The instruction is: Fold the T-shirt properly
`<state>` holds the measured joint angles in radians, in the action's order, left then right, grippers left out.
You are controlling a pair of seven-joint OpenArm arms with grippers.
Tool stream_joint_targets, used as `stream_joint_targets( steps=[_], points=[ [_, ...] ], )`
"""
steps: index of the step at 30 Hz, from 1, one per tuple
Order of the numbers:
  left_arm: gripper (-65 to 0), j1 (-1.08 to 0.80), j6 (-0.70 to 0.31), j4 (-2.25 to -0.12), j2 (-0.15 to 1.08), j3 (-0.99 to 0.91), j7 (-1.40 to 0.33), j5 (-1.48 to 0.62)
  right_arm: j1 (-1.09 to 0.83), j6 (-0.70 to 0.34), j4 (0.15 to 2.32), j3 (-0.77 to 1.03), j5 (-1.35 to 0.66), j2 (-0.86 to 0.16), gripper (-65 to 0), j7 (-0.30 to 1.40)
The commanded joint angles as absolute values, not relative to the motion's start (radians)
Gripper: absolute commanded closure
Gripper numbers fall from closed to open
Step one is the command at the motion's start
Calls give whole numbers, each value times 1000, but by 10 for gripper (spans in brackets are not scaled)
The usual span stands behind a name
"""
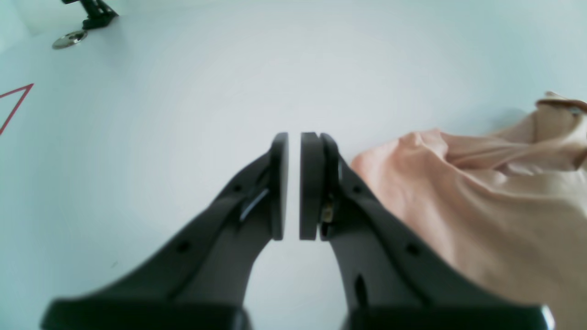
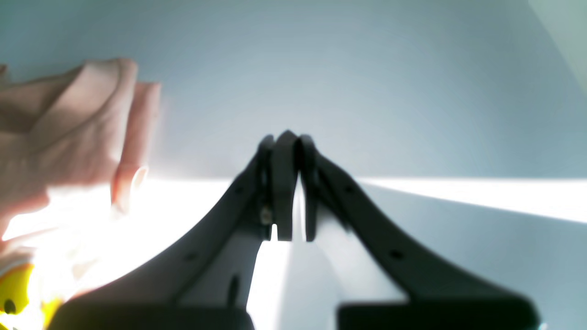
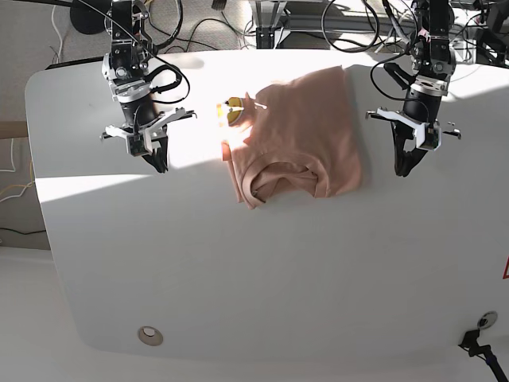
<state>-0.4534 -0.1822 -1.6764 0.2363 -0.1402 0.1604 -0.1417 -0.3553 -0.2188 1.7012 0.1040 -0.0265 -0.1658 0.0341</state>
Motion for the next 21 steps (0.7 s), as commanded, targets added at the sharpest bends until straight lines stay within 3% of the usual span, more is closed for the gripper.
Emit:
stream_joint_targets(
  steps=[1,10,21],
  points=[
    [-39,-512,-176,-1744,246,-183,216,-153,-397,-217,1784,139,-73,-176,-19,2],
    [-39,-935,-179,-1845,120,-315,354,-156,-817,-211,1954,153,-114,-171,-15,2],
    [-39,-1213,-180,-1767,70,-306,355,-154,-1171,-209,1873,159,-114,-137,-14,-94]
  ],
)
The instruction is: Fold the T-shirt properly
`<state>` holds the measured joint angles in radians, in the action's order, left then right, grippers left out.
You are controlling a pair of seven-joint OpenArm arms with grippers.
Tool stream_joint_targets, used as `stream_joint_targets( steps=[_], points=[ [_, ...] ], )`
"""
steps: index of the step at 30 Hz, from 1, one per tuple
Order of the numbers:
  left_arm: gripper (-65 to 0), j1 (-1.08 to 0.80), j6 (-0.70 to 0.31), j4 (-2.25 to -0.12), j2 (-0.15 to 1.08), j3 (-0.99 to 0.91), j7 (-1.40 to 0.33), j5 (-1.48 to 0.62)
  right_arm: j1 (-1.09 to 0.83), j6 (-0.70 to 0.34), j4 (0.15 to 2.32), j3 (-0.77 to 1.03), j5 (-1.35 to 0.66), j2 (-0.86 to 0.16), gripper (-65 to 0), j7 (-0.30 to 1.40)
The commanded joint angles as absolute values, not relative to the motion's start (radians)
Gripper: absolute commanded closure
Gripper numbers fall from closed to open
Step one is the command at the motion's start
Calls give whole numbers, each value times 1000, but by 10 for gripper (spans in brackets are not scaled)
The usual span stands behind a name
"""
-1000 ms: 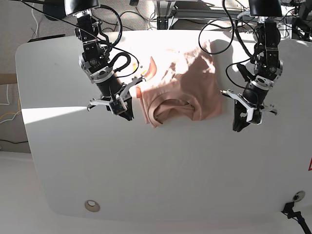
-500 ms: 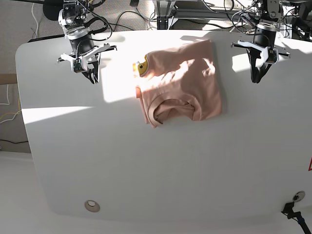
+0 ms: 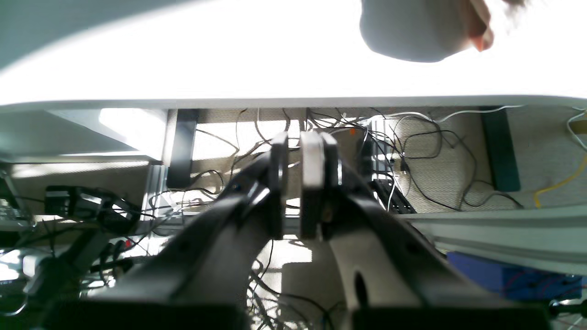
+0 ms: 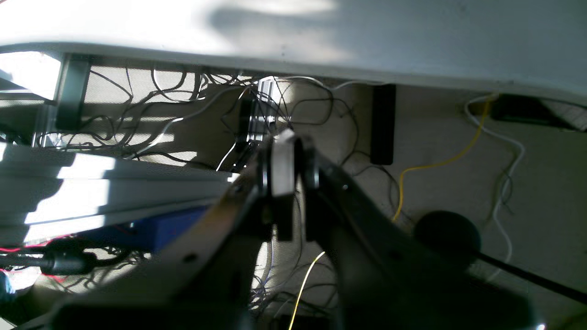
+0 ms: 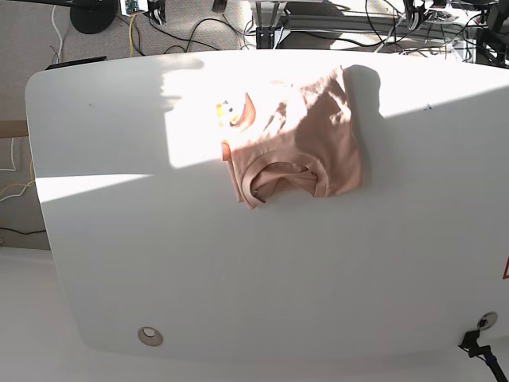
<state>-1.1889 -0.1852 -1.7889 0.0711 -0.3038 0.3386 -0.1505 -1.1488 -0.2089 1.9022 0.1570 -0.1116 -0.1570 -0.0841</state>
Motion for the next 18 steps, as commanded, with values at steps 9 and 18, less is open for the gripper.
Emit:
stream_joint_targets(
  steps=[9,18],
  points=[
    [-39,-1032,-180,-1357,105,-183,355,-151,-969,-216,1357,67,-105,-114,-14,-148],
    [-39,-720,-182,-874,151,-128,352,-150,-702,-216,871,65,-36,-110,-14,-251]
  ],
)
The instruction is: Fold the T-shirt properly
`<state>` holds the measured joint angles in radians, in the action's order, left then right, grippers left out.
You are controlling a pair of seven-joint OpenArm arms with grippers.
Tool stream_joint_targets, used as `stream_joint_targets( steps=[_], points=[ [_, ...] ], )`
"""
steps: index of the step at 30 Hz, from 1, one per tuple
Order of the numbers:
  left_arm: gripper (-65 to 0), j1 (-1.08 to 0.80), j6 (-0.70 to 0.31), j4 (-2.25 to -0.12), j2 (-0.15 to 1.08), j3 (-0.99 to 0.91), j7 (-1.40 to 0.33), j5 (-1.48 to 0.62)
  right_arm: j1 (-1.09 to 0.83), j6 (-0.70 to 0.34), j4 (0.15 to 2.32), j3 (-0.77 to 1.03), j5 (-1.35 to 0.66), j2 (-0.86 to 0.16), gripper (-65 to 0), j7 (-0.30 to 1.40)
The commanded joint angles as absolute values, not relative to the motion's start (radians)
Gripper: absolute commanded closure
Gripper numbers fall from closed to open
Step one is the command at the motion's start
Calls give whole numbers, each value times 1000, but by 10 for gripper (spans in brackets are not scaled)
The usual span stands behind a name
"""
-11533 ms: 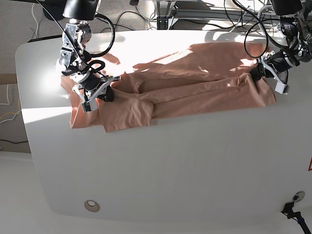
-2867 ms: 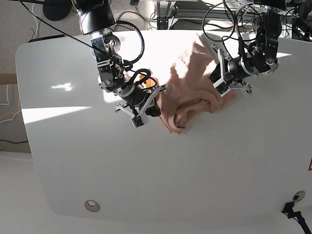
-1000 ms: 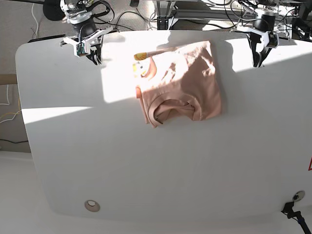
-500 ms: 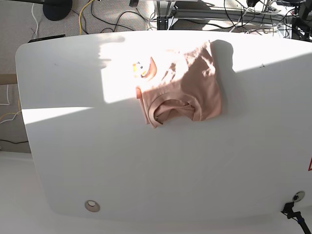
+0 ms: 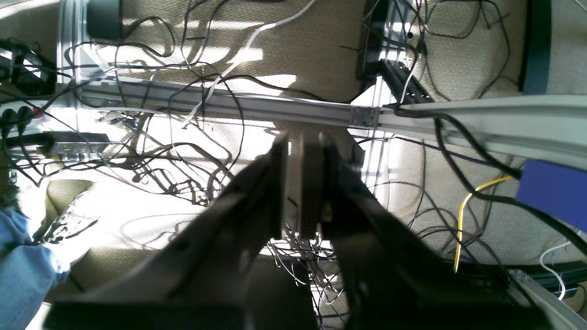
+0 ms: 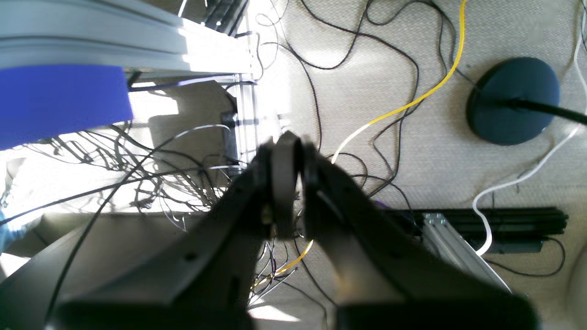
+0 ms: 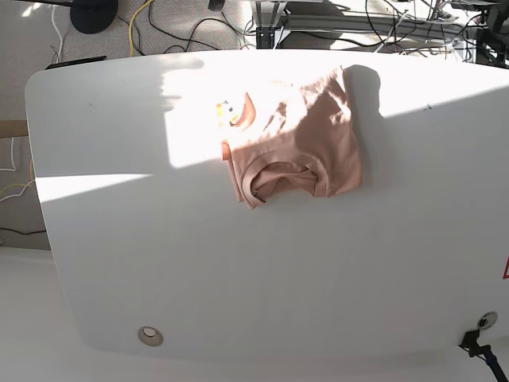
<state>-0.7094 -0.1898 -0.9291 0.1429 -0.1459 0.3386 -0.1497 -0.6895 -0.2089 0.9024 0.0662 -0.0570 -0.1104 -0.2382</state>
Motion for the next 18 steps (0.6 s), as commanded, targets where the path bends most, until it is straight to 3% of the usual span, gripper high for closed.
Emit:
stream_joint_targets(
  steps=[1,11,15,18],
  points=[
    [-39,-685,-182,-802,165,-105,352,-150,-676,-216,831,65,-22,-108,-14,-251],
    [-44,-325,-182,-236,179,13,351,-150,-401,-216,469,65,-12,-108,-14,-251],
    [-45,-257,-182,-131,171,15,348,-150,-334,-211,383,65,-12,-108,-16,-251],
    [-45,-209,-182,-105,154,15,246,-150,-288,-209,328,65,-12,-108,-18,-251]
  ],
)
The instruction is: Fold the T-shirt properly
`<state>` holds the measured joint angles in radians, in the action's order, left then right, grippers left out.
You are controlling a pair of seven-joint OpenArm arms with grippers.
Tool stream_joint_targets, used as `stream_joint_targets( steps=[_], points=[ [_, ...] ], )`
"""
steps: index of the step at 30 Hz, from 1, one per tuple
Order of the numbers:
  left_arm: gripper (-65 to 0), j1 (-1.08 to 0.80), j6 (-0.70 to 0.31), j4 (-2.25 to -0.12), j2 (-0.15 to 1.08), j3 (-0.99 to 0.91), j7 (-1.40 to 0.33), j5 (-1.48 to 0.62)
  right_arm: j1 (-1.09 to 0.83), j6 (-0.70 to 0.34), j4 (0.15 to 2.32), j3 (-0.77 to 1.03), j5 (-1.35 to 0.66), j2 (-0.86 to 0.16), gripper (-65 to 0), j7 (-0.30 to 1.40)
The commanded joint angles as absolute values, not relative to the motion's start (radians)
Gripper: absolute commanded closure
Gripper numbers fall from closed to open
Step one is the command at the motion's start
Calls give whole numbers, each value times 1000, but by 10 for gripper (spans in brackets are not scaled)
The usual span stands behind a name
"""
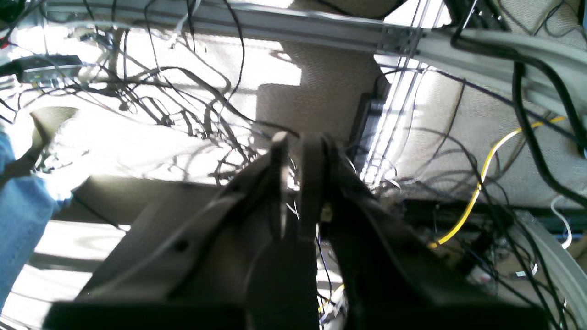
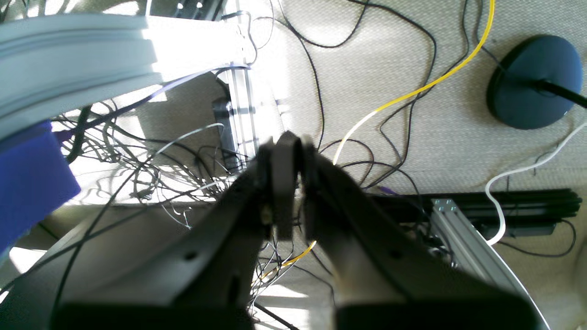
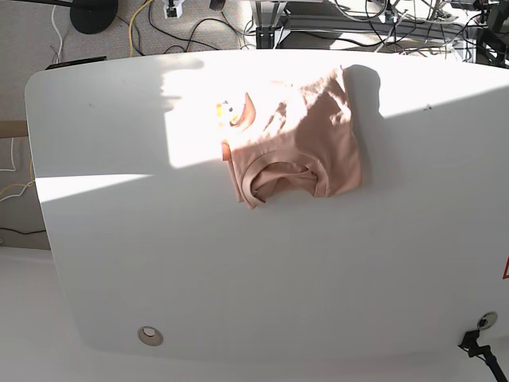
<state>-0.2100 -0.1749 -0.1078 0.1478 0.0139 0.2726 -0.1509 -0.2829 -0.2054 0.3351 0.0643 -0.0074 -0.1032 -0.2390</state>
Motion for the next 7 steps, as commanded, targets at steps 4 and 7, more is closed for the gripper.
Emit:
stream_joint_targets(
  steps=[4,7],
  points=[
    [-45,-193,-180,-111,148,15,186,-150,-275,-208,323,65,-12,-107,-18,-248],
    [-45,-173,-179,-104,148,16,185,-148,-263,-208,323,65,-12,-107,-18,-246]
  ],
)
